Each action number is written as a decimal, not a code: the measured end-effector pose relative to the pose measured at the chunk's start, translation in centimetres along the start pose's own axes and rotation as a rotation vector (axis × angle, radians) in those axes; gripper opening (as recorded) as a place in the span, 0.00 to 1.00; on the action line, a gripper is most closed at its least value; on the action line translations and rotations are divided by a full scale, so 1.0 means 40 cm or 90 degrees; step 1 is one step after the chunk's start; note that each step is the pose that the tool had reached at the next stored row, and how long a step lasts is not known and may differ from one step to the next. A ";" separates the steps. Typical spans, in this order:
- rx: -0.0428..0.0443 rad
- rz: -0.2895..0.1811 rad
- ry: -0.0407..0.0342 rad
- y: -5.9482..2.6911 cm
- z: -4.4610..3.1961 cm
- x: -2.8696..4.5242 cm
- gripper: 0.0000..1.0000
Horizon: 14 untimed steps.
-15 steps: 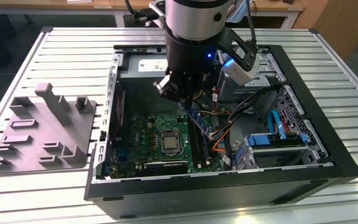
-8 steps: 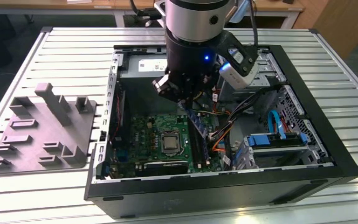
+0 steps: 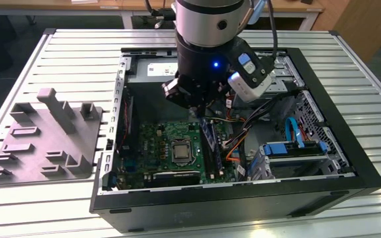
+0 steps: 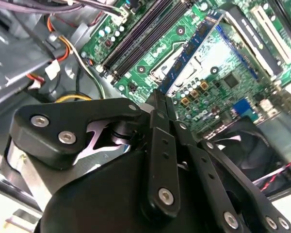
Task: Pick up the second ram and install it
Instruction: 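Insert the second ram into the second slot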
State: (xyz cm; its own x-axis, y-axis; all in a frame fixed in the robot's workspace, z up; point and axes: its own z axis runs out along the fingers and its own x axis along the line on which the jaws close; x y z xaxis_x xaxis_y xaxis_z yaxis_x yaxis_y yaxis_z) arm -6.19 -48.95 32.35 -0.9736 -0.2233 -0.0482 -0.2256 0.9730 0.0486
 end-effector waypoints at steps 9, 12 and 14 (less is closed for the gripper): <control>0.0050 0.104 -0.0051 0.000 0.009 0.000 0.11; 0.0067 0.139 -0.0068 -0.001 0.012 0.001 0.11; 0.0071 0.144 -0.0069 -0.001 0.012 0.001 0.11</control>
State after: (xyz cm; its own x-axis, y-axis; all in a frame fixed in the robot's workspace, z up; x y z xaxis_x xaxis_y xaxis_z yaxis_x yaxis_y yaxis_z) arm -6.19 -48.96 31.88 -0.9988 0.0015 -0.0481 -0.0009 0.9988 0.0484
